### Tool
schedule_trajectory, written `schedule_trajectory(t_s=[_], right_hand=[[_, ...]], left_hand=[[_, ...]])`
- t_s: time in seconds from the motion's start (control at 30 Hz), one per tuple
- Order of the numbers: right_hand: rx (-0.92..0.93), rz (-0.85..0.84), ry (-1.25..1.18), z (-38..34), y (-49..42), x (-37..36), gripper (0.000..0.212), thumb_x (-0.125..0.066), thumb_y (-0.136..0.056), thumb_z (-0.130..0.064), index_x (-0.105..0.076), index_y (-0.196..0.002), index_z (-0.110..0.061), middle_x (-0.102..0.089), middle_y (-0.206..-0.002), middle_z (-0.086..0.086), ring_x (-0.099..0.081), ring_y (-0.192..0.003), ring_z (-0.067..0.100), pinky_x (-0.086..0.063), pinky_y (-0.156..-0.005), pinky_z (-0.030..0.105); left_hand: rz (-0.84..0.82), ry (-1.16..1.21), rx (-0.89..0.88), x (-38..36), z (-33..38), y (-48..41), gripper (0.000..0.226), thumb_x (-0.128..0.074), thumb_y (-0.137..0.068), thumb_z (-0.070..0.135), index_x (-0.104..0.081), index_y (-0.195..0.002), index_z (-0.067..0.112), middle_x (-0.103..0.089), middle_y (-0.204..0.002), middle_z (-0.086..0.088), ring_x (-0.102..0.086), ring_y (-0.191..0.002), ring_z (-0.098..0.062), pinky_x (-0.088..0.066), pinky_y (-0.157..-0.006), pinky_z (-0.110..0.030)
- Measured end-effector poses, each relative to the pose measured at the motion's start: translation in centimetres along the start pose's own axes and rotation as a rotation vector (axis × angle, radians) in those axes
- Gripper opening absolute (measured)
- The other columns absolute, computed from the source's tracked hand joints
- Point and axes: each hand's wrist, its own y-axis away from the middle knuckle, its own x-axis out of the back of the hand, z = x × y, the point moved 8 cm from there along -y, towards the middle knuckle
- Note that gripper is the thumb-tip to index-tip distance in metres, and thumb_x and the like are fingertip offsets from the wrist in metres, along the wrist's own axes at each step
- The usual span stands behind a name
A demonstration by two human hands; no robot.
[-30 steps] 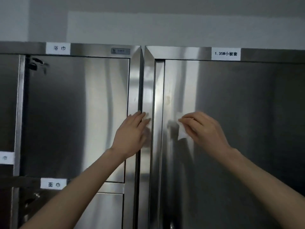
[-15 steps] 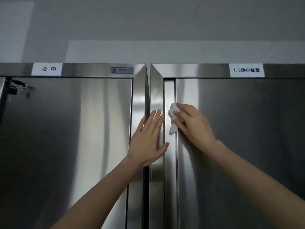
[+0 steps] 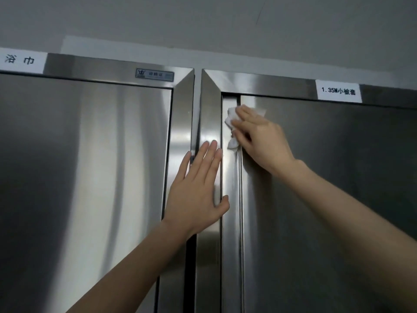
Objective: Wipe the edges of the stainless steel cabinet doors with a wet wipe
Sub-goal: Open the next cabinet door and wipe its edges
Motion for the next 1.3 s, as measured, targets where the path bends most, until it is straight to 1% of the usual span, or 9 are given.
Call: schedule_trajectory(t_s=[0.17,0.33,0.5,0.6,0.77,0.87,0.97,1.13,1.3], right_hand=[[0.131,-0.041,-0.019,-2.1,3.1,0.0,0.021,-0.062,-0.09,-0.012,-0.07,-0.108,-0.006,-0.062,-0.127,0.007,-0.049,-0.128,0.021,-0.054,-0.086,0.042],[0.05,-0.13,0.218,-0.4,-4.1,-0.3,0.034,-0.035,-0.102,-0.029,-0.058,-0.122,-0.014,-0.049,-0.137,0.001,-0.034,-0.135,0.016,-0.046,-0.087,0.039],[0.006,-0.063,0.143,-2.0,1.0,-1.5,0.035,-0.043,-0.1,-0.021,-0.054,-0.131,-0.01,-0.045,-0.145,0.007,-0.033,-0.139,0.018,-0.037,-0.104,0.034],[0.126,0.0,0.152,-4.2,5.7,-1.0,0.028,-0.061,-0.091,-0.013,-0.065,-0.118,-0.004,-0.06,-0.128,0.012,-0.053,-0.124,0.025,-0.05,-0.091,0.035],[0.029,-0.122,0.263,-2.0,-0.7,-1.0,0.035,-0.035,-0.102,-0.028,-0.053,-0.129,-0.014,-0.041,-0.147,0.003,-0.031,-0.139,0.016,-0.044,-0.092,0.037],[-0.045,-0.101,0.317,-1.4,-3.5,-1.3,0.03,-0.035,-0.101,-0.026,-0.057,-0.115,-0.011,-0.048,-0.134,0.003,-0.036,-0.133,0.016,-0.044,-0.079,0.035],[-0.074,-0.045,0.209,-2.5,0.1,-1.6,0.026,-0.043,-0.099,-0.021,-0.061,-0.114,-0.011,-0.053,-0.133,0.001,-0.039,-0.133,0.014,-0.047,-0.089,0.034],[0.119,0.033,0.082,-6.2,10.8,-1.2,0.019,-0.063,-0.09,-0.012,-0.071,-0.106,-0.008,-0.066,-0.12,0.008,-0.059,-0.117,0.021,-0.057,-0.082,0.033],[0.079,-0.078,0.167,-4.3,4.7,-0.6,0.024,-0.05,-0.096,-0.022,-0.068,-0.105,-0.009,-0.058,-0.128,0.01,-0.055,-0.118,0.026,-0.052,-0.077,0.038]], left_hand=[[0.0,-0.008,-0.011,0.1,0.1,0.1,0.085,-0.038,-0.082,0.05,-0.023,-0.152,0.004,-0.017,-0.161,-0.01,-0.009,-0.15,-0.022,-0.012,-0.12,-0.044],[0.052,0.005,-0.052,0.2,0.3,0.3,0.083,-0.043,-0.084,0.049,-0.026,-0.151,0.003,-0.019,-0.16,-0.011,-0.012,-0.15,-0.023,-0.016,-0.119,-0.045],[0.088,0.047,-0.069,-0.5,0.5,2.7,0.079,-0.043,-0.09,0.048,-0.023,-0.152,0.002,-0.018,-0.161,-0.012,-0.012,-0.15,-0.023,-0.021,-0.119,-0.046],[0.077,0.027,-0.064,-0.4,0.5,2.9,0.078,-0.04,-0.092,0.05,-0.023,-0.152,0.001,-0.017,-0.161,-0.013,-0.01,-0.15,-0.023,-0.021,-0.119,-0.046],[0.055,0.03,-0.069,-0.7,0.6,3.0,0.079,-0.038,-0.093,0.051,-0.021,-0.152,0.002,-0.016,-0.161,-0.013,-0.009,-0.15,-0.023,-0.017,-0.12,-0.045],[0.067,0.031,-0.074,-0.6,0.5,3.0,0.078,-0.037,-0.093,0.05,-0.021,-0.152,0.002,-0.015,-0.161,-0.013,-0.009,-0.15,-0.023,-0.015,-0.121,-0.044],[0.086,0.064,-0.088,-0.1,0.6,3.0,0.074,-0.037,-0.091,0.042,-0.026,-0.15,-0.001,-0.019,-0.159,-0.016,-0.014,-0.149,-0.026,-0.02,-0.12,-0.046],[0.105,0.194,-0.071,0.6,0.8,4.3,0.069,-0.036,-0.088,0.029,-0.029,-0.148,-0.003,-0.023,-0.158,-0.018,-0.017,-0.148,-0.028,-0.022,-0.12,-0.045],[0.092,0.119,-0.078,0.5,1.0,4.5,0.065,-0.028,-0.089,0.023,-0.031,-0.147,-0.005,-0.025,-0.156,-0.021,-0.021,-0.147,-0.031,-0.025,-0.119,-0.047]])
